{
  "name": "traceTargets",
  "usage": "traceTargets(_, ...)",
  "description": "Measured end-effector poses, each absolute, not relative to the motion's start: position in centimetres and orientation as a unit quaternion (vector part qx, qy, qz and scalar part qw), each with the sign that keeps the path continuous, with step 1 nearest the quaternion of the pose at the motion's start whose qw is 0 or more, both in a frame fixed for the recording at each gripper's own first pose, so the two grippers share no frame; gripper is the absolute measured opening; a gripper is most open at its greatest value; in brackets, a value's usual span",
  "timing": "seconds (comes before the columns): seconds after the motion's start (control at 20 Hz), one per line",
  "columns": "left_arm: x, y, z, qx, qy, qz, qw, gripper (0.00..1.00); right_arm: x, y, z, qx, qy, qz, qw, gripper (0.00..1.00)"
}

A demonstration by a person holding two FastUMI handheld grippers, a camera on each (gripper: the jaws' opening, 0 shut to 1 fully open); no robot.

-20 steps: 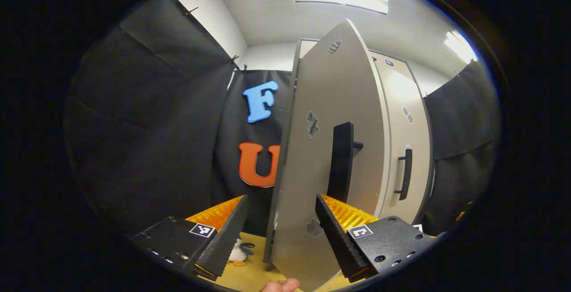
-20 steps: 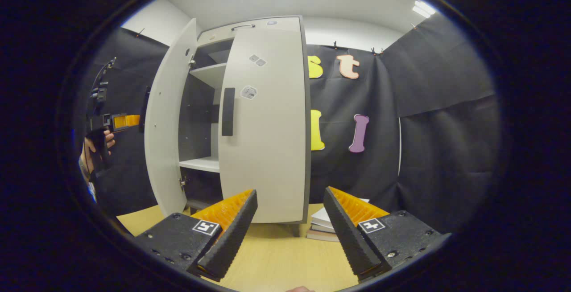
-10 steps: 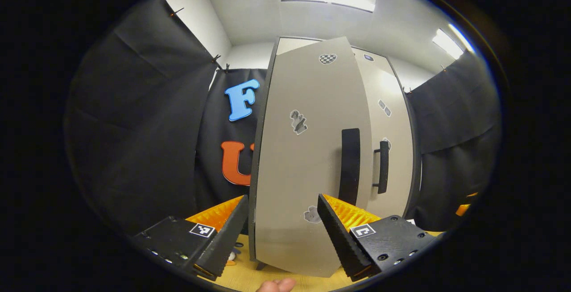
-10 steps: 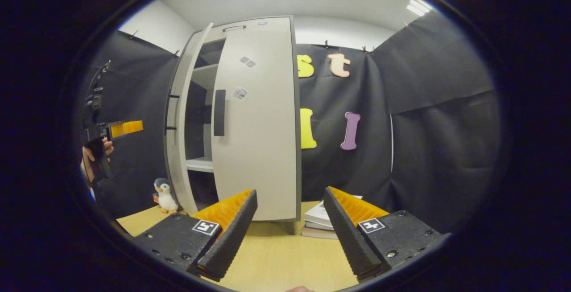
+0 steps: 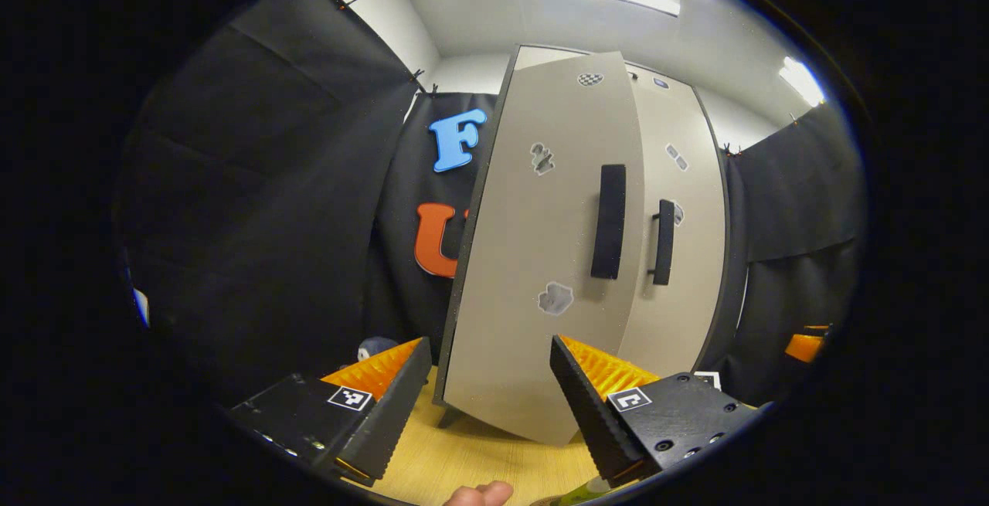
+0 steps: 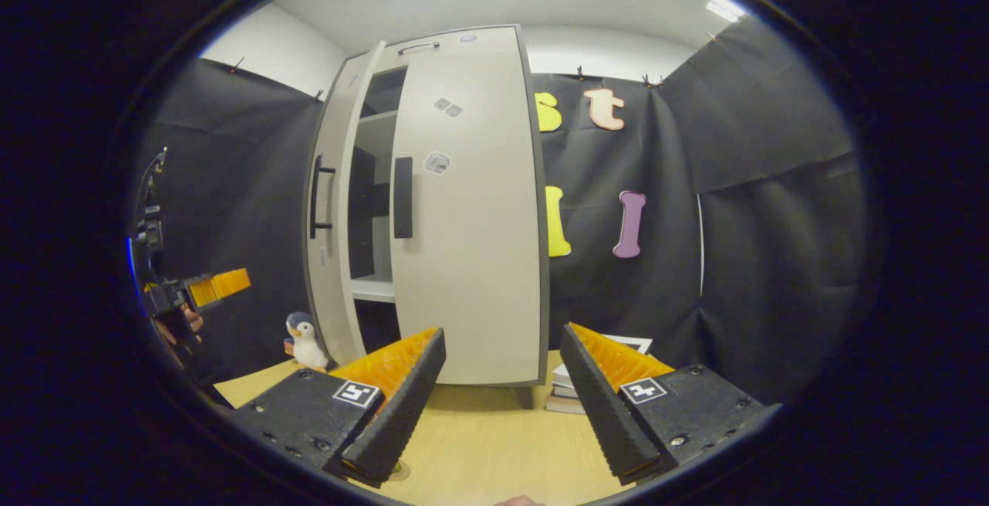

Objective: Grasp the bottle in the cabinet with the left hand and place it on the coaster, then close the right door with the right hand and the left door with the left hand.

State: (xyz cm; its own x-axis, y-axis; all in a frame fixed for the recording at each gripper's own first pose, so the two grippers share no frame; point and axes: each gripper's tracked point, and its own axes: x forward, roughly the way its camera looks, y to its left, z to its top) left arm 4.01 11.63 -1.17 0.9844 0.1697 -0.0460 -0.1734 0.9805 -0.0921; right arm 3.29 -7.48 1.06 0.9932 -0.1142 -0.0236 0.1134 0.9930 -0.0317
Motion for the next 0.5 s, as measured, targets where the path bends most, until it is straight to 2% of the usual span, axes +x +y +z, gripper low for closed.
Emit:
traceTargets(0.1, 2.6, 11.8, -2.6, -0.050, 0.024, 0.102, 0.993, 0.95, 3.4, -7.3, 1.3, -0.018, 0.009, -0.054, 0.998, 0.94)
traceTargets(0.15, 2.1, 12.0, -2.9, -0.049, 0.017, 0.109, 0.993, 0.95, 3.6, -7.3, 1.3, -0.020, 0.006, -0.055, 0.998, 0.98)
traceTargets(0.25, 1.7, 11.9, -3.6, -0.045, 0.013, 0.118, 0.992, 0.95, 3.7, -7.2, 0.9, -0.019, 0.009, -0.058, 0.998, 0.98)
traceTargets(0.35, 1.5, 11.1, -4.1, -0.043, 0.016, 0.113, 0.993, 0.95, 3.9, -6.4, 0.7, -0.010, 0.013, -0.050, 0.999, 0.98)
traceTargets(0.4, 1.4, 10.7, -4.2, -0.042, 0.016, 0.109, 0.993, 0.95, 3.9, -6.1, 0.5, -0.008, 0.014, -0.046, 0.999, 0.94)
traceTargets(0.5, 1.0, 9.5, -4.2, -0.043, 0.013, 0.089, 0.995, 0.95, 3.7, -5.9, 0.4, -0.013, 0.017, -0.045, 0.999, 0.98)
